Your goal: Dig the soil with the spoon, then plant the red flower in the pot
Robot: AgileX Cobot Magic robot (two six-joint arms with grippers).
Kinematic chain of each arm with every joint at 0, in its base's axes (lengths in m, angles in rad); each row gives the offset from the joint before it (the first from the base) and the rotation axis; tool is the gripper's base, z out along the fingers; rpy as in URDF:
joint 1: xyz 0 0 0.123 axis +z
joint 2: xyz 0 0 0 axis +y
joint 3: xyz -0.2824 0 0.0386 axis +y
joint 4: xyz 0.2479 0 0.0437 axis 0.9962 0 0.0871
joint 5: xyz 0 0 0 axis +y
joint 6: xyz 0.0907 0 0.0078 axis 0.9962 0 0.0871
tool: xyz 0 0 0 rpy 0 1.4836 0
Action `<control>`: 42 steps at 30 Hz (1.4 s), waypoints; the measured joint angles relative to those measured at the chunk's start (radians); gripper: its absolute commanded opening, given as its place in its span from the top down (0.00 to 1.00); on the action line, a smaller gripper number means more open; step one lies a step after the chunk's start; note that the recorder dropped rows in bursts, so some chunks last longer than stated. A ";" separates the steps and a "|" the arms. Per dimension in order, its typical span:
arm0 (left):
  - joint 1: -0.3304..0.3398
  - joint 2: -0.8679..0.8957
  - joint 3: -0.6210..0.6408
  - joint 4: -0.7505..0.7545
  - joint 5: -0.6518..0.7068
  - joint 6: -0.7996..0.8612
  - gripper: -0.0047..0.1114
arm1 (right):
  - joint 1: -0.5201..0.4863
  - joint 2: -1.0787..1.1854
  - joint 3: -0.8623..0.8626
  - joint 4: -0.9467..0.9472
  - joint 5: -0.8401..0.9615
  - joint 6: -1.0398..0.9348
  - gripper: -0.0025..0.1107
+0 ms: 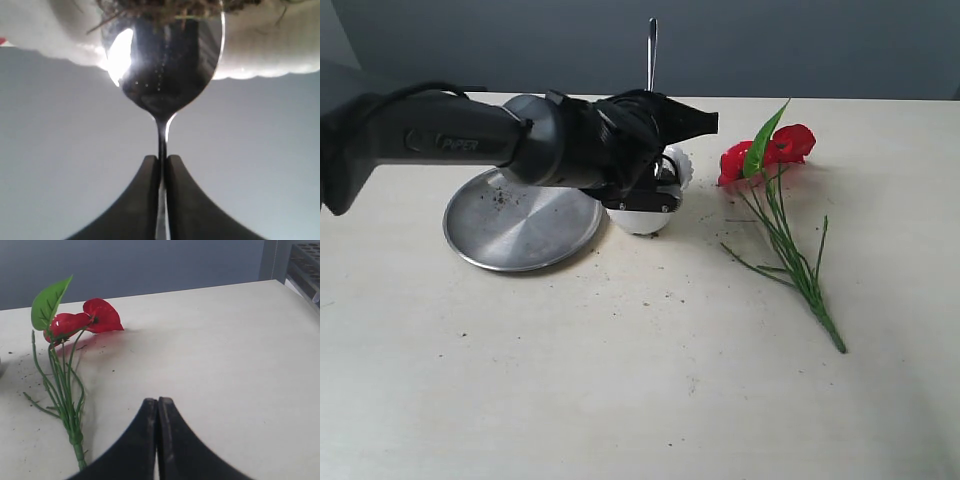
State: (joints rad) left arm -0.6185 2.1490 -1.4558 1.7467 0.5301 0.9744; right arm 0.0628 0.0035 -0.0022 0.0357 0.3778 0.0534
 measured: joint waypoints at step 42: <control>0.048 0.061 -0.088 -0.016 -0.107 0.099 0.96 | 0.000 0.000 0.000 0.000 0.000 0.000 0.98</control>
State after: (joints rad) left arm -0.5705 2.2099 -1.5438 1.7305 0.4231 1.0739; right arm 0.0628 0.0035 -0.0022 0.0357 0.3778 0.0534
